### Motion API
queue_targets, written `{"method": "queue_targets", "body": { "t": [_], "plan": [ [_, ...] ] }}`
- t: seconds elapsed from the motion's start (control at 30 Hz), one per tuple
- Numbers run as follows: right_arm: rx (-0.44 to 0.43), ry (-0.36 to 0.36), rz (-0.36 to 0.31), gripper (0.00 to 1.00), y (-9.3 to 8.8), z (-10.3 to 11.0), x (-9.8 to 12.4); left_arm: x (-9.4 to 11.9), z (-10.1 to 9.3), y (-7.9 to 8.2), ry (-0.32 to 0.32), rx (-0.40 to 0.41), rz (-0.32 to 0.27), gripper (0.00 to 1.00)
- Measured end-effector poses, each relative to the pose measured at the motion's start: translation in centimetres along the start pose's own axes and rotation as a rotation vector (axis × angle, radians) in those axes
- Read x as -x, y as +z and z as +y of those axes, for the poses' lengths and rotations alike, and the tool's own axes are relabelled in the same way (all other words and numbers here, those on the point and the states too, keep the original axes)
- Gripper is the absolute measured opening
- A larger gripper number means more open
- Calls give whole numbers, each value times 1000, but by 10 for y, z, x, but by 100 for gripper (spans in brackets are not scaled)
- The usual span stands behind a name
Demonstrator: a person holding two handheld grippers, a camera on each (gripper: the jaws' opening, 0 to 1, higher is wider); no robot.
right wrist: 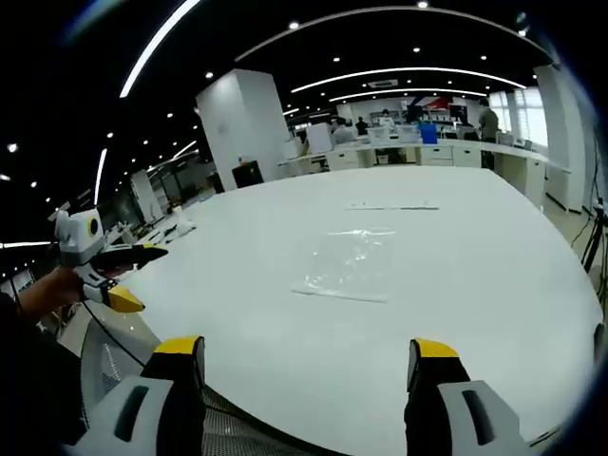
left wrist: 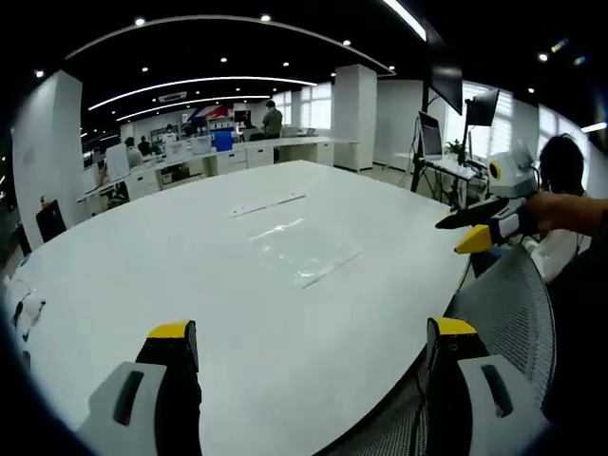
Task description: Open the resealable bag by pulling the two sides of the seal apart until the entire bag opening is separated and visibly accessible.
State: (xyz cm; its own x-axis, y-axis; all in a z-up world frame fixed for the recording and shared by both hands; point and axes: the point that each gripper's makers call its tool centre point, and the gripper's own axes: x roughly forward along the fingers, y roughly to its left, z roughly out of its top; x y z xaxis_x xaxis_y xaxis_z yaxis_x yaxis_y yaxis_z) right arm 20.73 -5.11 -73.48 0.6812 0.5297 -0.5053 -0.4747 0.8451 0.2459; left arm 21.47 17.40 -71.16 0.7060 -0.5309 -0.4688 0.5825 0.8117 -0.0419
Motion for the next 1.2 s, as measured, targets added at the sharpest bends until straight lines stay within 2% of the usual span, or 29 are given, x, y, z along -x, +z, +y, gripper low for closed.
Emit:
{"method": "queue_targets", "body": {
  "t": [0.2,0.53,0.7,1.2],
  "plan": [
    [-7,7,3,88,-1,2,-1,0,1,-2,1,11,6,99],
    [-14,5,3,88,-1,2,-1,2,2,3,17,6,-19,99],
    [-16,6,2,88,-1,2,-1,3,2,6,14,-4,-29,96],
    [-20,8,-3,87,-1,2,0,3,3,7,20,0,-33,95]
  ]
}}
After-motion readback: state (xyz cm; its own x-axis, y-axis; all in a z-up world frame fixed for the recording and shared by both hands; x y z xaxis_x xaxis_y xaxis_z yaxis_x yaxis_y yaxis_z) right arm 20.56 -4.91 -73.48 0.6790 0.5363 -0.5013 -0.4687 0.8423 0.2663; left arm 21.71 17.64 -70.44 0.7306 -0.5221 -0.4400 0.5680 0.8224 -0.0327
